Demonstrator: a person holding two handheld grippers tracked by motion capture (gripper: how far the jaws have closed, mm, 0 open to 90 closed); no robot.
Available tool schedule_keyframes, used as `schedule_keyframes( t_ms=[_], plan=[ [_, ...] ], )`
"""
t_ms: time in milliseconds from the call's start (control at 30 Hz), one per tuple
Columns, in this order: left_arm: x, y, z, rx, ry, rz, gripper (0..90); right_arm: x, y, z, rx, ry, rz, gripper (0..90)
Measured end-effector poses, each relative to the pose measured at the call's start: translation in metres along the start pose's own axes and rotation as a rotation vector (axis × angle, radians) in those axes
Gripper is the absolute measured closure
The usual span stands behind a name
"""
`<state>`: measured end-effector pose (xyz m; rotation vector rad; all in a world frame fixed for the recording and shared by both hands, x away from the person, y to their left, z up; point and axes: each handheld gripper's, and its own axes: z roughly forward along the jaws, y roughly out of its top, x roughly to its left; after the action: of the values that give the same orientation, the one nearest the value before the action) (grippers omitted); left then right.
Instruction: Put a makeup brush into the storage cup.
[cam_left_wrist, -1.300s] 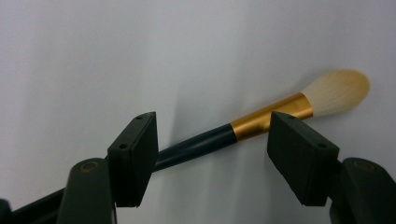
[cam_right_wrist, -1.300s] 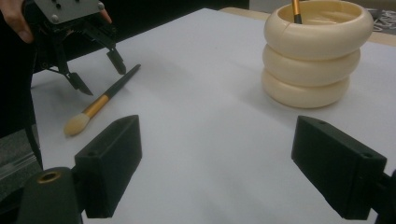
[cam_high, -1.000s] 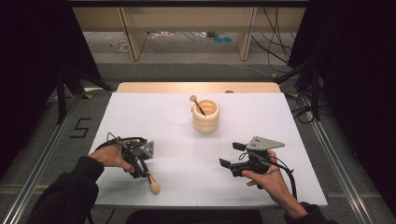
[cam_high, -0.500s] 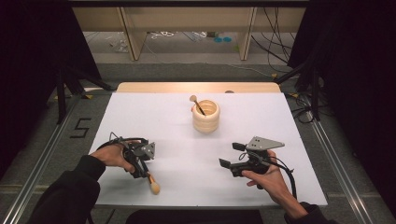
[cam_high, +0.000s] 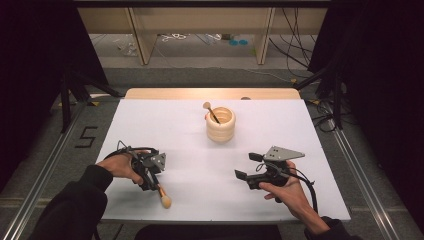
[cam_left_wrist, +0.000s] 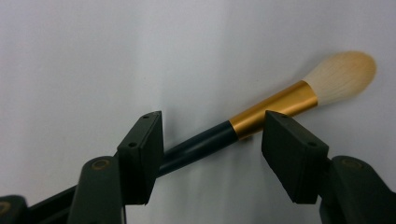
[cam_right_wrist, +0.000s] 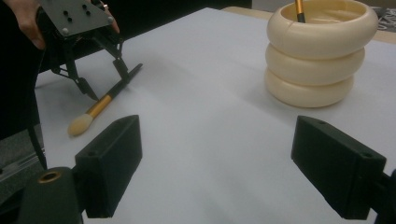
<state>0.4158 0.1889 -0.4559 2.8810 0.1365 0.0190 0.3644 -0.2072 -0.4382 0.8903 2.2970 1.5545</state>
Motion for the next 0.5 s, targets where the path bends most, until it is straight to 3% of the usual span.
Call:
schedule_keyframes(
  t_ms=[200,500],
  plan=[
    [0.0009,-0.0008,0.0001,0.0,-0.012,-0.002,40.1,0.0004,0.0,-0.0006,-0.001,-0.002,0.018,17.0],
    [0.0027,-0.0023,0.0008,-0.003,-0.031,-0.006,40.3,-0.0002,-0.0004,0.0008,-0.014,0.004,0.007,17.0]
  ],
)
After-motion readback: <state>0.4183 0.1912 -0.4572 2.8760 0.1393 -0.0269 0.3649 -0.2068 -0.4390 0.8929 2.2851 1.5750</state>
